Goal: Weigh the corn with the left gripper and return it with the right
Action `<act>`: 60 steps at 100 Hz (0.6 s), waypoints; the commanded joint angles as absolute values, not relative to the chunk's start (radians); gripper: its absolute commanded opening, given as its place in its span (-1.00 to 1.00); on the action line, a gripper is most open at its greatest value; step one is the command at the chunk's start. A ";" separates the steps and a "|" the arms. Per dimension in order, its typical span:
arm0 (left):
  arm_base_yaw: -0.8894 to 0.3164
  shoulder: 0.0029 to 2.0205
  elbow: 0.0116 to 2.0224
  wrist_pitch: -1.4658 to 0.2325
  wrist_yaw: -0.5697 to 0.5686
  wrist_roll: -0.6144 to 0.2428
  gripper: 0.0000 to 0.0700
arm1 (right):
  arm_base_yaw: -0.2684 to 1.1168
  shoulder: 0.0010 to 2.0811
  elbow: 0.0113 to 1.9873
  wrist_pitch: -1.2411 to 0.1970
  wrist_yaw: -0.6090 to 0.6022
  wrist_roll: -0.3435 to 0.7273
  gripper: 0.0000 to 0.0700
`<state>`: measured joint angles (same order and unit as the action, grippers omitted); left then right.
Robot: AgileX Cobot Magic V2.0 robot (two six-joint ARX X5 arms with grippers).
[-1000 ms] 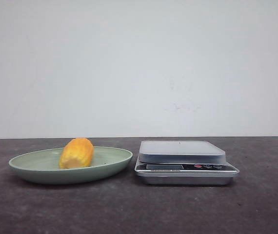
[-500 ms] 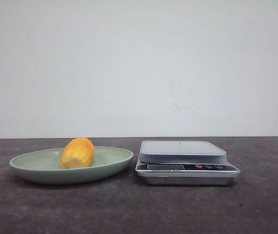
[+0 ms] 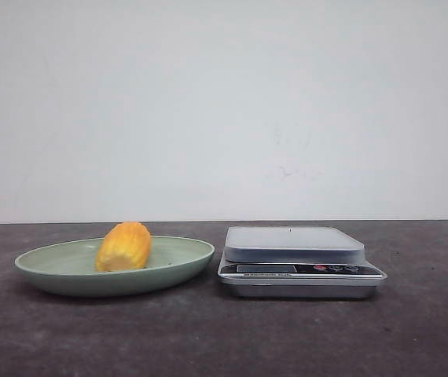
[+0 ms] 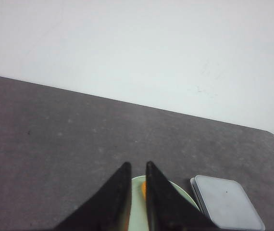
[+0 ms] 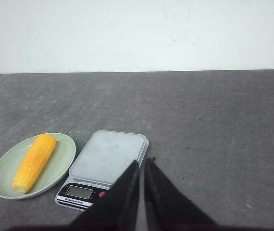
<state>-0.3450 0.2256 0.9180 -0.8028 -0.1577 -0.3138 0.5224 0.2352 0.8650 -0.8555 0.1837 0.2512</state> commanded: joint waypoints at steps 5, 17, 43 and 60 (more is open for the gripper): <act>-0.347 0.222 0.926 -0.791 -0.157 -0.303 -0.95 | 0.527 0.233 0.876 -0.845 0.184 0.260 -0.97; -0.347 0.222 0.926 -0.792 -0.157 -0.303 -0.95 | 0.527 0.233 0.876 -0.845 0.184 0.260 -0.97; -0.318 0.211 0.916 -0.770 -0.161 -0.228 -0.95 | 0.527 0.233 0.876 -0.845 0.184 0.260 -0.97; -0.224 0.170 0.772 -0.610 -0.143 -0.156 -0.95 | 0.527 0.233 0.876 -0.845 0.184 0.260 -0.97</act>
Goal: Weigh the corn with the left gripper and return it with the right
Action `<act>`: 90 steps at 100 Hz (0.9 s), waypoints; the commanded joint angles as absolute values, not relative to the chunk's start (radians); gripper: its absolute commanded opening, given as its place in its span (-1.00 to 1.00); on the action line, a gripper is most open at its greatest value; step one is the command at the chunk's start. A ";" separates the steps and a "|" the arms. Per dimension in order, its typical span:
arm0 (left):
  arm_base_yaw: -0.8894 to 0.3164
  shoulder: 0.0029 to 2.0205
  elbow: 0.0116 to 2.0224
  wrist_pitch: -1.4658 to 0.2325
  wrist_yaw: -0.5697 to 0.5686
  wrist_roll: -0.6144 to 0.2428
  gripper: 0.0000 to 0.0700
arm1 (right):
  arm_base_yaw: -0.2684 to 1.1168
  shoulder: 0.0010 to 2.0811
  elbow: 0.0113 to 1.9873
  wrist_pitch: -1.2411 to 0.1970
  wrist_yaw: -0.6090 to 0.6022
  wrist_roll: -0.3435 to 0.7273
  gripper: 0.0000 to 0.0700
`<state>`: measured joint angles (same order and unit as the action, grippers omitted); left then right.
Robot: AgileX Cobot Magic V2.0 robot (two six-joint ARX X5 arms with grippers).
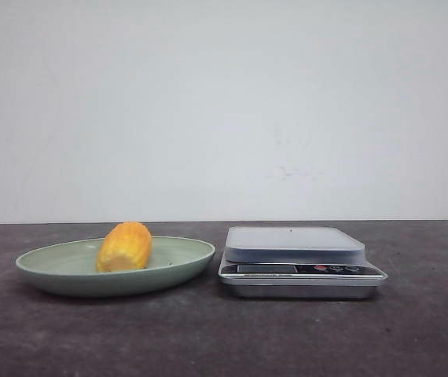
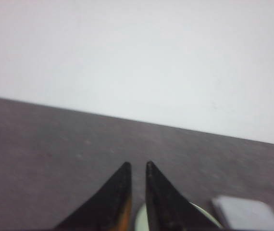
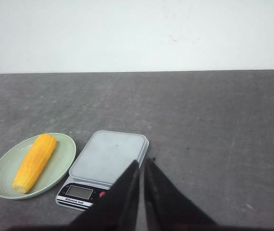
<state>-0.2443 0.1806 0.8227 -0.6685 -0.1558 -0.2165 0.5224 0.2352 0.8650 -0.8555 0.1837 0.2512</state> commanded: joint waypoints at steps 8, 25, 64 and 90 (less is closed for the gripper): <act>-0.177 0.135 0.658 -0.513 -0.098 -0.138 -0.95 | 0.527 0.233 0.876 -0.845 0.184 0.260 -0.97; -0.099 0.055 0.399 -0.306 -0.077 -0.131 -0.95 | 0.527 0.233 0.877 -0.845 0.184 0.260 -0.97; -0.055 0.003 0.032 -0.016 -0.077 -0.125 -0.95 | 0.527 0.233 0.877 -0.845 0.184 0.260 -0.97; -0.046 0.003 0.013 -0.114 -0.074 -0.117 -0.95 | 0.527 0.233 0.877 -0.845 0.184 0.260 -0.97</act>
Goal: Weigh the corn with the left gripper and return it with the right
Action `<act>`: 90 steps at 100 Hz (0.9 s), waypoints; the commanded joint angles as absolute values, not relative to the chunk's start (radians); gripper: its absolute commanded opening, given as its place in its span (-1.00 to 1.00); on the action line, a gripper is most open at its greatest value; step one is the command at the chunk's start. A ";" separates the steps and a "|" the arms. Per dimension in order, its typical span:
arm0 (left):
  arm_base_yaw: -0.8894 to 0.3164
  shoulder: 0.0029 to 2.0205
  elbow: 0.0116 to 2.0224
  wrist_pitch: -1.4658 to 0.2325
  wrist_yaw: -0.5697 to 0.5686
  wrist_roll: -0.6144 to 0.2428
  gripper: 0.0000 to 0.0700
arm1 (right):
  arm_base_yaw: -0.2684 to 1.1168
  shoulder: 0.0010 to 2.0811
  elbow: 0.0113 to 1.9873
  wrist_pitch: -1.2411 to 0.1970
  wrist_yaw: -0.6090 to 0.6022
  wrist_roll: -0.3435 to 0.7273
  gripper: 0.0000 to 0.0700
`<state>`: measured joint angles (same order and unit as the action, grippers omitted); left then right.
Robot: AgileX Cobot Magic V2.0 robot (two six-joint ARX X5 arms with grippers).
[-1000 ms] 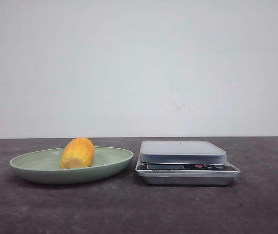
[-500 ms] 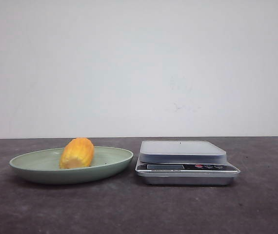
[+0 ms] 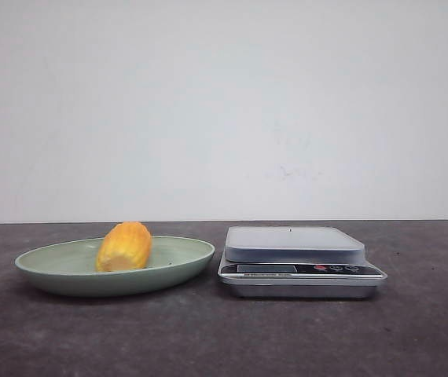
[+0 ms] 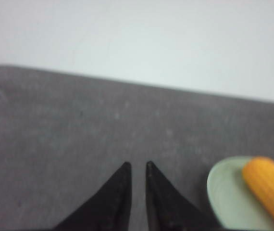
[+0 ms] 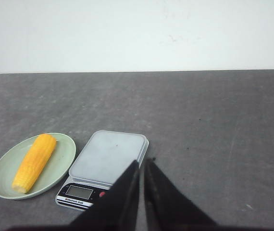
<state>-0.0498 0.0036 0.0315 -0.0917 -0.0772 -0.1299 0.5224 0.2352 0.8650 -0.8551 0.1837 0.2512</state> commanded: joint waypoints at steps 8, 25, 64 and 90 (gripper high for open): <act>-0.046 0.004 0.015 -0.193 -0.074 -0.114 -0.95 | 0.527 0.233 0.877 -0.845 0.184 0.260 -0.97; -0.045 0.003 0.016 -0.187 -0.074 -0.115 -0.95 | 0.527 0.233 0.877 -0.845 0.184 0.260 -0.97; -0.045 0.003 0.016 -0.187 -0.074 -0.115 -0.95 | 0.527 0.233 0.877 -0.845 0.184 0.260 -0.97; -0.045 0.003 0.016 -0.187 -0.074 -0.114 -0.95 | 0.527 0.233 0.877 -0.845 0.184 0.259 -0.97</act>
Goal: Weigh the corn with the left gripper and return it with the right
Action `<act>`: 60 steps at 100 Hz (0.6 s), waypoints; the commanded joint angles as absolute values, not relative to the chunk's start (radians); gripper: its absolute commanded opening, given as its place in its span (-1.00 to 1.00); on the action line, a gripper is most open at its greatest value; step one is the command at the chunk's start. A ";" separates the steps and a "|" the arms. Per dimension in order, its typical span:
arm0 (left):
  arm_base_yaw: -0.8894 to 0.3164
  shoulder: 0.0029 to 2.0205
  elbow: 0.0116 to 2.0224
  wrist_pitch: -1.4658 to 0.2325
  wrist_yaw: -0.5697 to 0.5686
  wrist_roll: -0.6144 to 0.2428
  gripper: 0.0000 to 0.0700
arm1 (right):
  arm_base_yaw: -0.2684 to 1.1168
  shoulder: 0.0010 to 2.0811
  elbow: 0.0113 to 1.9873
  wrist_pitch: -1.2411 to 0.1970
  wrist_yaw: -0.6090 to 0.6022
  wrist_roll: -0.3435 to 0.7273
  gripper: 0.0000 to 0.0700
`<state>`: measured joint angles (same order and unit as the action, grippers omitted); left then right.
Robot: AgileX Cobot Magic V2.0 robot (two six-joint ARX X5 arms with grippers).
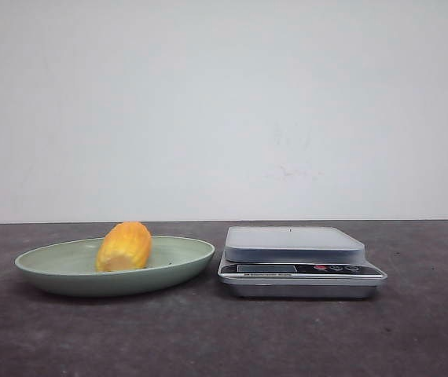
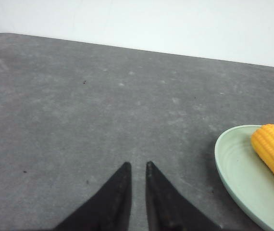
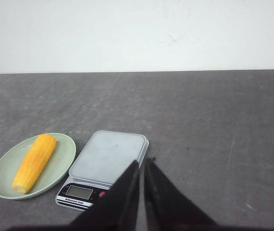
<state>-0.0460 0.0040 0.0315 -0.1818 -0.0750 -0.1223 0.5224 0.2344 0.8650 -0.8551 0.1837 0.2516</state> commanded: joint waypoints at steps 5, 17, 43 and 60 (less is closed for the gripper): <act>-0.045 0.003 0.016 -0.187 -0.074 -0.114 -0.95 | 0.527 0.233 0.878 -0.845 0.185 0.224 -0.97; -0.045 0.003 0.016 -0.187 -0.074 -0.114 -0.95 | 0.491 0.225 0.872 -0.807 0.193 0.154 -0.97; -0.045 0.003 0.016 -0.187 -0.074 -0.115 -0.95 | 0.163 0.099 0.677 -0.530 0.147 0.046 -0.97; -0.045 0.003 0.016 -0.187 -0.074 -0.115 -0.95 | 0.041 0.004 0.436 -0.337 0.122 0.044 -0.97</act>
<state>-0.0460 0.0040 0.0315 -0.1814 -0.0750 -0.1223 0.0662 0.0105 0.5076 -0.4023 0.1314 0.0586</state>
